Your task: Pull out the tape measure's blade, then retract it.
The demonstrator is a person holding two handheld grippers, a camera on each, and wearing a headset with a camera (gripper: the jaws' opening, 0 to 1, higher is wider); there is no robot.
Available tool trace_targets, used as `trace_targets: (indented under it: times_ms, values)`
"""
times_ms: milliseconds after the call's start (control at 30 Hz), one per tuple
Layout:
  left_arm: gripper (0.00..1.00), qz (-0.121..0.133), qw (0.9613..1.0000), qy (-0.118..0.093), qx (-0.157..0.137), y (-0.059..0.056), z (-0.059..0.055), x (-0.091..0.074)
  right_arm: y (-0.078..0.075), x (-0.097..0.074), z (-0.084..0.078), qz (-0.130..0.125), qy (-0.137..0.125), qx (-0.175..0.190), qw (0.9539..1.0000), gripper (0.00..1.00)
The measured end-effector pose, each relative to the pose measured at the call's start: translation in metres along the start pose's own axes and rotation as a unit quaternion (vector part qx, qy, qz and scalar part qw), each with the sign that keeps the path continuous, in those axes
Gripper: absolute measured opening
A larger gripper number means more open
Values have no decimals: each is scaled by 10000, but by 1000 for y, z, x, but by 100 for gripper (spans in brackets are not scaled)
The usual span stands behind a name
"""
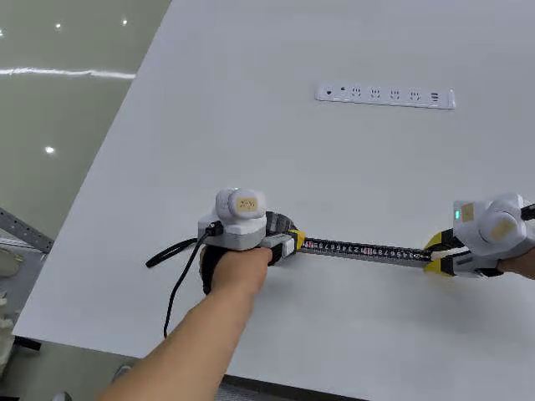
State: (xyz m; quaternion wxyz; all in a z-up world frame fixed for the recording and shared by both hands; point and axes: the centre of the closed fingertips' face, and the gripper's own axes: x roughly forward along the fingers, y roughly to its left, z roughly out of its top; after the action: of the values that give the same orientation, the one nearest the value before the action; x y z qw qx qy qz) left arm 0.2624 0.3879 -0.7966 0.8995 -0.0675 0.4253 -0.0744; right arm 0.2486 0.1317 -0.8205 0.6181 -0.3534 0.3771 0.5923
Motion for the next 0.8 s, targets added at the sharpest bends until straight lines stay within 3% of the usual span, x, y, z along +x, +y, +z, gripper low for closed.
trace_targets:
  times_ms: [433,800]
  values:
    - [61,-39,10000,-65,28,-3,0,1,0,0,0,93,36,-62,9999,12]
    - [60,-24,9999,-87,88,-3,0,1,0,0,0,130,85,-144,9998,12]
